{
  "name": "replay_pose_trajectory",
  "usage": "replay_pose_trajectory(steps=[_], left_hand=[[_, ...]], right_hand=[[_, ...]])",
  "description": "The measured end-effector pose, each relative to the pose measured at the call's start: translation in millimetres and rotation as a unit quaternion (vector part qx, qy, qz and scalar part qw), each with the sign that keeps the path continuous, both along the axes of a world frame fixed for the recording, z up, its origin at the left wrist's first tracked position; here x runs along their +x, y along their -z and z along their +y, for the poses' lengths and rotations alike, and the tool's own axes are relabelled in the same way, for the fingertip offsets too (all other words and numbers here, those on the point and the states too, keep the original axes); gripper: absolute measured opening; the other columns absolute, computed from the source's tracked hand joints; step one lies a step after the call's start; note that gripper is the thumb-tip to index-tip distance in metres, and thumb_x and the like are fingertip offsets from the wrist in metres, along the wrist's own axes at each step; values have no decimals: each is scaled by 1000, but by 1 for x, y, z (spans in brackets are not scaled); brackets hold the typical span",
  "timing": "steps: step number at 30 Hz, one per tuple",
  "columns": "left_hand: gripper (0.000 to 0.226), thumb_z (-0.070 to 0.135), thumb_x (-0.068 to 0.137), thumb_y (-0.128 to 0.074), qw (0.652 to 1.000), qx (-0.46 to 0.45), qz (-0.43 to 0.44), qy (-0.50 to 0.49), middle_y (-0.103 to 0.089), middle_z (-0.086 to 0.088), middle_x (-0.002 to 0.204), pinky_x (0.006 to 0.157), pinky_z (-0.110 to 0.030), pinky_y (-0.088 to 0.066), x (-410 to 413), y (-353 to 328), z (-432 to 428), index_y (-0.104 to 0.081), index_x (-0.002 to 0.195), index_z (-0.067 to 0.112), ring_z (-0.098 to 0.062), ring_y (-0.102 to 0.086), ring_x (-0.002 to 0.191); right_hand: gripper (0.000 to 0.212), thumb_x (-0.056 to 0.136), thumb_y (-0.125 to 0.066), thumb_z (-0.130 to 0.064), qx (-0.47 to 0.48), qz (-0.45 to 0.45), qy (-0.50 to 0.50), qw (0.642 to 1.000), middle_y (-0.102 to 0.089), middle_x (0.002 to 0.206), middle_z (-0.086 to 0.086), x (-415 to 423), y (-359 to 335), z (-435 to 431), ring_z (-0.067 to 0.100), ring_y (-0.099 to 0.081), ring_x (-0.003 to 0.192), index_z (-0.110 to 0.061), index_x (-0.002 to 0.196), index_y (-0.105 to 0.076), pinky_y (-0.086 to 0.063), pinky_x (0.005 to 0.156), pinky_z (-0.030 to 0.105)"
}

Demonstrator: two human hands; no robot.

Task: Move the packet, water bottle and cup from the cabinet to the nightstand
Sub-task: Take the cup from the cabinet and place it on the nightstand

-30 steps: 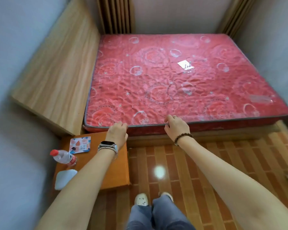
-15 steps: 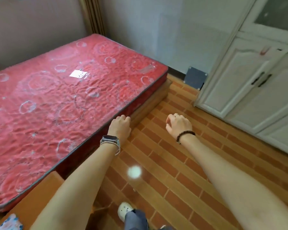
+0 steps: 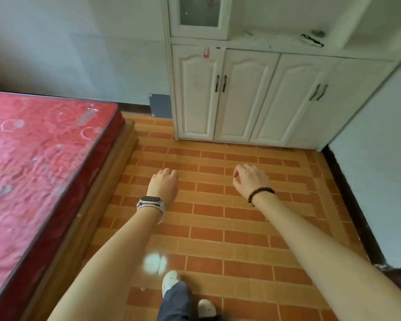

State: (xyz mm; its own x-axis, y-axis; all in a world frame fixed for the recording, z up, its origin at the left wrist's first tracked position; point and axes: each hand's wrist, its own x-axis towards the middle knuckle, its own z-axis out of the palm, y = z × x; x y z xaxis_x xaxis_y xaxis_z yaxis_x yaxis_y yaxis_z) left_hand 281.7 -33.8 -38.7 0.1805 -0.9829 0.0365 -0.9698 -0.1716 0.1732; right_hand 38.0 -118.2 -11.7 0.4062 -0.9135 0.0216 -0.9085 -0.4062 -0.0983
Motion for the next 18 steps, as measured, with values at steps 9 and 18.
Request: replay_pose_trajectory(steps=[9,18], left_hand=[[30,14,90,-47,988,23,-3,154,-58,-8,119,91,-39,-40,-120,-8,-104,-55,120,14,-29,-53,110],[29,14,90,-47,969,23,11,248,-58,-9,117,89,-40,-43,-172,-10,-225,-56,118,12,-31,-55,106]], right_hand=[[6,94,-53,-28,18,-12,176,984,-62,96,-4,-139,-12,-27,16,-53,76,-24,96,-58,-44,60,28],[11,93,-55,-34,27,-13,249,968,-64,96,-6,-185,-15,-101,16,-60,83,-26,99,-58,-53,65,30]])
